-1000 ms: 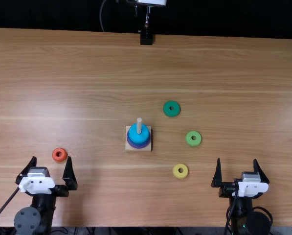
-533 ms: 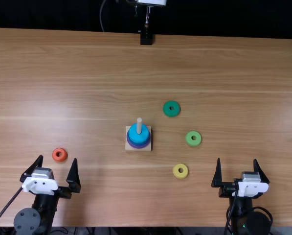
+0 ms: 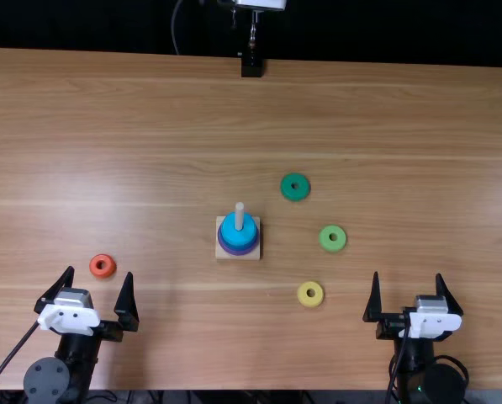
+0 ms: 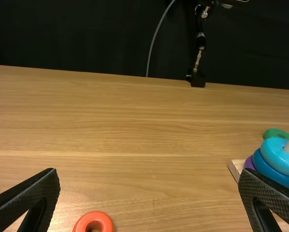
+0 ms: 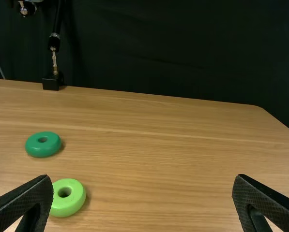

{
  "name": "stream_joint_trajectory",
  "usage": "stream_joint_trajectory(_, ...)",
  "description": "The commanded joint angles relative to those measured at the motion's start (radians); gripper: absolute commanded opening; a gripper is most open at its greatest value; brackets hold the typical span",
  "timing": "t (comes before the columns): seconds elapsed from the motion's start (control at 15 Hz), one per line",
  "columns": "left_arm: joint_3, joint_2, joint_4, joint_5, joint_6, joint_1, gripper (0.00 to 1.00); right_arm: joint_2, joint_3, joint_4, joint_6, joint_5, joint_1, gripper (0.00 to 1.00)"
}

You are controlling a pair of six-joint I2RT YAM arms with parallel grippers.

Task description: Build the Hanoi tower: stack the rings onto the peg from bottom to top in this color order: purple, dark blue, light blue, dark green, light green, yellow, orange.

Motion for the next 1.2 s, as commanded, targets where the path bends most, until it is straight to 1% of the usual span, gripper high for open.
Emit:
stream_joint_trajectory(0.0, -0.032, -0.012, -0.003, 0.02, 0.005, 0.013, 1.0, -0.013, -0.012, 0.002, 0.001, 0.01, -0.011, 1.0)
stream_joint_trajectory(0.53, -0.032, -0.012, -0.003, 0.02, 0.005, 0.013, 1.0, -0.013, -0.012, 0.0, 0.001, 0.01, -0.01, 1.0)
stream_joint_trajectory(0.67, -0.032, -0.012, -0.003, 0.02, 0.005, 0.013, 1.0, -0.013, -0.012, 0.0, 0.005, 0.007, -0.013, 1.0)
stream_joint_trajectory(0.73, -0.032, -0.012, -0.003, 0.02, 0.005, 0.013, 1.0, -0.013, -0.012, -0.002, 0.008, 0.009, -0.03, 1.0)
stream_joint_trajectory(0.8, -0.032, -0.012, -0.003, 0.02, 0.005, 0.013, 1.0, -0.013, -0.014, -0.004, 0.01, 0.005, -0.1, 1.0)
stream_joint_trajectory(0.87, -0.032, -0.012, -0.003, 0.02, 0.005, 0.013, 1.0, -0.013, -0.012, -0.017, 0.014, 0.009, -0.146, 1.0)
stream_joint_trajectory(0.93, -0.032, -0.012, -0.003, 0.02, 0.005, 0.013, 1.0, -0.013, -0.012, -0.037, 0.014, 0.009, -0.149, 1.0)
stream_joint_trajectory(1.0, -0.032, -0.012, -0.003, 0.02, 0.005, 0.013, 1.0, -0.013, -0.012, -0.042, 0.007, 0.007, -0.149, 1.0)
stream_joint_trajectory(1.13, -0.032, -0.012, -0.003, 0.02, 0.005, 0.013, 1.0, -0.013, 0.0, -0.035, 0.01, 0.007, -0.146, 1.0)
